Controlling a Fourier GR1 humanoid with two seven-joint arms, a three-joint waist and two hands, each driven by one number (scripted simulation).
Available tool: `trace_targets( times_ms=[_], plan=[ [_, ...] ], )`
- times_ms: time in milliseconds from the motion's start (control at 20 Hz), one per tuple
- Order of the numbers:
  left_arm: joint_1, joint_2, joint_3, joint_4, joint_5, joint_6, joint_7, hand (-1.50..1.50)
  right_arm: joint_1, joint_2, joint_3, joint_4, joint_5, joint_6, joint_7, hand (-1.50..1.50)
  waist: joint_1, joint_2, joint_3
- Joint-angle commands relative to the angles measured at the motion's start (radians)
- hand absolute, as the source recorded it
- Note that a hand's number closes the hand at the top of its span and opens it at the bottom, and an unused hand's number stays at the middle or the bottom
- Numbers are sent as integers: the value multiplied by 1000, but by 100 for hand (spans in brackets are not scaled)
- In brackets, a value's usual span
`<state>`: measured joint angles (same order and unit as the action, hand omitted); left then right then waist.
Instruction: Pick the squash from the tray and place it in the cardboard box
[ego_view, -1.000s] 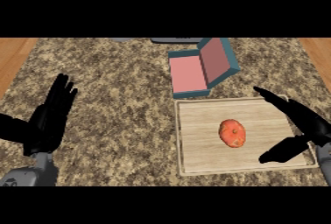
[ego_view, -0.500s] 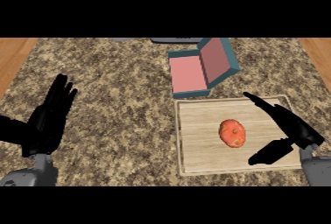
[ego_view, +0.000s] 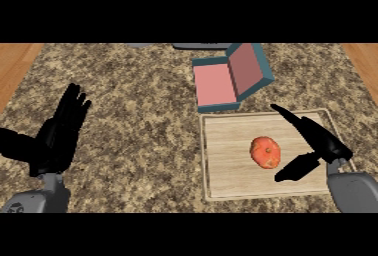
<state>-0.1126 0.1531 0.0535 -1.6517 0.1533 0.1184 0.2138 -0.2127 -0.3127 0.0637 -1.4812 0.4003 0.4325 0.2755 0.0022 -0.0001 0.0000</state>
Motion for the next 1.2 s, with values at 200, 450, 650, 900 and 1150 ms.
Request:
trace_targets(
  times_ms=[200, 450, 650, 900, 1150],
  plan=[
    [-13, 0, 14, -60, -3, -13, 76, 0, -44, 27, -41, 115, 45, 6, -84, -150, 1, 0, 0],
    [13, -1, 55, -10, 1, -47, 0, 0, 16, 68, -12, 65, 90, 5, -59, -150, -1, 0, 0],
    [-32, -23, 44, 61, -15, -46, -42, 0, 9, 98, 10, 92, 126, -15, -71, -150, -2, 0, 0],
    [-44, -28, 46, 23, -30, -25, 20, 0, 22, 113, -2, 65, 140, -4, -60, -150, -3, 0, 0],
    [-47, -42, 34, 34, -42, -26, 26, 0, 40, 110, 13, 129, 197, -33, -149, -150, -2, 0, 0]
  ],
)
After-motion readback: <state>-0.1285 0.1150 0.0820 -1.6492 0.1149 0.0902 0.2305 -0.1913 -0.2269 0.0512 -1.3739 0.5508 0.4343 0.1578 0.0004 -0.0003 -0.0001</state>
